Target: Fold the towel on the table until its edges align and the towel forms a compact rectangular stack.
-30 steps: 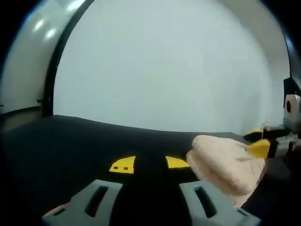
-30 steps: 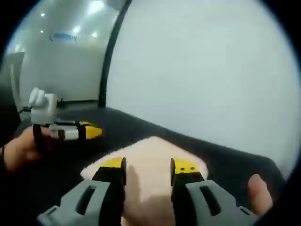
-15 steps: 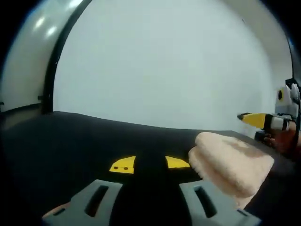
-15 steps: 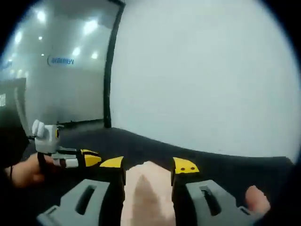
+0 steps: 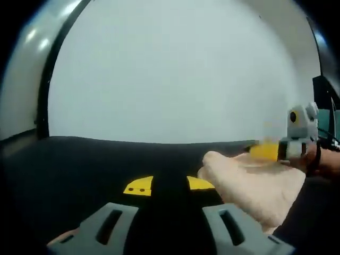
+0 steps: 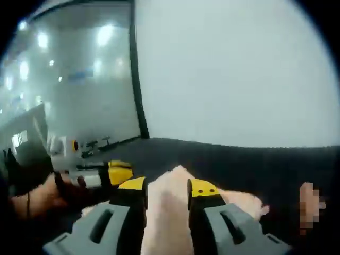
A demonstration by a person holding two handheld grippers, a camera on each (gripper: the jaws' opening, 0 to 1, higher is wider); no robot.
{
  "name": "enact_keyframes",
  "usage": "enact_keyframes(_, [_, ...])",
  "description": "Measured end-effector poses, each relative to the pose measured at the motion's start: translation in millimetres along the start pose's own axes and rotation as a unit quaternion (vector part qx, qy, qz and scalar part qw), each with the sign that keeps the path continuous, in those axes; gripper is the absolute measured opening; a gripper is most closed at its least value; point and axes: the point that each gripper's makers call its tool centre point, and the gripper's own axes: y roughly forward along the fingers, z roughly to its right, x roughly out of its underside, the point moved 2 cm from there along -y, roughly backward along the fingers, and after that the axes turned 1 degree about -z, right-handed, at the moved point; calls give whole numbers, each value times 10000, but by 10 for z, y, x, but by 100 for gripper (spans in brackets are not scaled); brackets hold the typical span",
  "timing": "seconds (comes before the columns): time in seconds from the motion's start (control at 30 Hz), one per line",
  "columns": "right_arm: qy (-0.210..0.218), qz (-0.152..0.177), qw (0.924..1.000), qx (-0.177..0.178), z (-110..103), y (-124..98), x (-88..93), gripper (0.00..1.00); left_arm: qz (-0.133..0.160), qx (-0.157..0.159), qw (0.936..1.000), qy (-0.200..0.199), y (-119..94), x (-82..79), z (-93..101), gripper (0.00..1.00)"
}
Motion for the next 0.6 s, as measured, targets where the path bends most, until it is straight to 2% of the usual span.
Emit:
enact_keyframes(0.03, [23,89,10000,11,79,-103,-113,27,54,89,9999,26,-1,-24,55,25])
enact_keyframes(0.1, [-595,-32,9982,-112,97,-238,-55,28,243,265,9994,-16,19,-100,148,25])
enact_keyframes(0.13, [-582,-35,9977,-348,36,-257,-3,29,328,314,9990,-61,9,-130,193,26])
enact_keyframes(0.17, [-379,-33,9961,-790,-121,-274,112,33,324,267,9991,-86,9,-130,182,26])
enact_keyframes(0.2, [-382,-116,9939,-1033,-207,-306,224,39,303,-22,9995,-106,27,-121,82,26])
enact_keyframes(0.23, [-599,-306,9917,-1091,-184,-303,356,42,212,-190,9996,27,37,-83,4,26])
enact_keyframes(0.27, [-765,-471,9903,-1058,-153,-313,473,44,252,-179,9995,-47,66,-100,-43,26])
enact_keyframes(0.33, [-1036,-781,9871,-933,-69,-321,696,45,550,-145,9976,-405,39,-189,-89,26])
enact_keyframes(0.4, [-1616,-804,9794,-904,-96,-330,776,45,742,-60,9951,-648,17,-249,-149,26])
enact_keyframes(0.43, [-1844,-834,9747,-946,-94,-297,816,44,727,-72,9956,-588,14,-240,-176,26])
enact_keyframes(0.47, [-1894,-1002,9726,-906,-76,-291,913,43,741,-93,9958,-524,8,-238,-153,26])
enact_keyframes(0.53, [-1752,-1041,9754,-836,-109,-296,920,41,711,-79,9967,-388,75,-237,-125,27])
enact_keyframes(0.6, [-1693,-1080,9762,-816,-95,-307,944,41,831,214,9960,-252,141,-311,-11,29])
